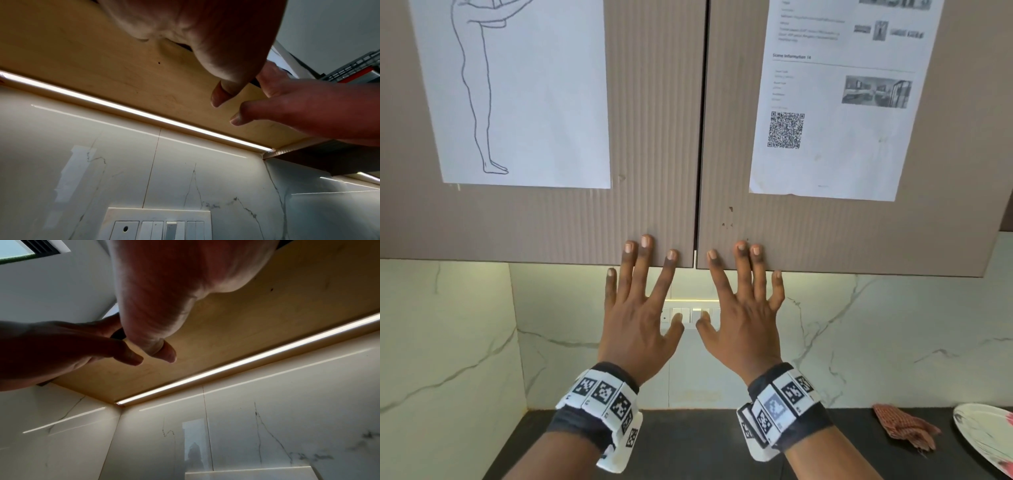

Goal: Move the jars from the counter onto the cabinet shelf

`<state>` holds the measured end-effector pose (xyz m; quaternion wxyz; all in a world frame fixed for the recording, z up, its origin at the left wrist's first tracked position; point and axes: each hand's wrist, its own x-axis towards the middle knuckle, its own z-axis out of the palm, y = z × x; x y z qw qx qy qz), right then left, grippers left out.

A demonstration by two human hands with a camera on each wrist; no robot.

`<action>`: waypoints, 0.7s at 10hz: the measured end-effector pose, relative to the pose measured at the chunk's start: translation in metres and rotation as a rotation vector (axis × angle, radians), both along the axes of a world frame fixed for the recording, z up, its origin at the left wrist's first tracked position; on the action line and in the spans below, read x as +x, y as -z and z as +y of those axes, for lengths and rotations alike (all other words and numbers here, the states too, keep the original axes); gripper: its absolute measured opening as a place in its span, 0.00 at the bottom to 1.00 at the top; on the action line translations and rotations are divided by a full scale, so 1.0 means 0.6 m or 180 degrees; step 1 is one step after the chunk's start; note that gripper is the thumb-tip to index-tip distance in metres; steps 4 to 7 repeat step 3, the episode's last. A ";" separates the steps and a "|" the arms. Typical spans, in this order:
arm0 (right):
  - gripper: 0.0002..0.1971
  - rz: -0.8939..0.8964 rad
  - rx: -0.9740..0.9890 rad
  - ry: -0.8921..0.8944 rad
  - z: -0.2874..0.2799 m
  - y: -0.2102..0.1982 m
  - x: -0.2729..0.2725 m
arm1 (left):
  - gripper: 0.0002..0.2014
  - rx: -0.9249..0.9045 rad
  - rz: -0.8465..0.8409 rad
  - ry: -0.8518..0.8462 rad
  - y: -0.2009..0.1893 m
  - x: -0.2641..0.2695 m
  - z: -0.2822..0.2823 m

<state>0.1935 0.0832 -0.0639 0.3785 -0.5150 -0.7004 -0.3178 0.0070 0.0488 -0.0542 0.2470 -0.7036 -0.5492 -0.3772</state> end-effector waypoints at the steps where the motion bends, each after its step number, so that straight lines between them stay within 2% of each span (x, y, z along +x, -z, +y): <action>1: 0.59 0.0004 -0.0247 -0.0110 -0.034 -0.009 0.003 | 0.50 -0.0034 -0.0029 0.0059 -0.003 0.000 -0.028; 2: 0.54 0.0055 -0.0488 -0.0354 -0.064 -0.016 0.009 | 0.46 -0.0029 -0.0136 0.0261 0.008 0.003 -0.052; 3: 0.44 0.0170 -0.0506 -0.0715 -0.089 0.015 0.020 | 0.41 -0.0008 -0.0197 0.0422 0.068 -0.002 -0.075; 7: 0.44 0.0170 -0.0506 -0.0715 -0.089 0.015 0.020 | 0.41 -0.0008 -0.0197 0.0422 0.068 -0.002 -0.075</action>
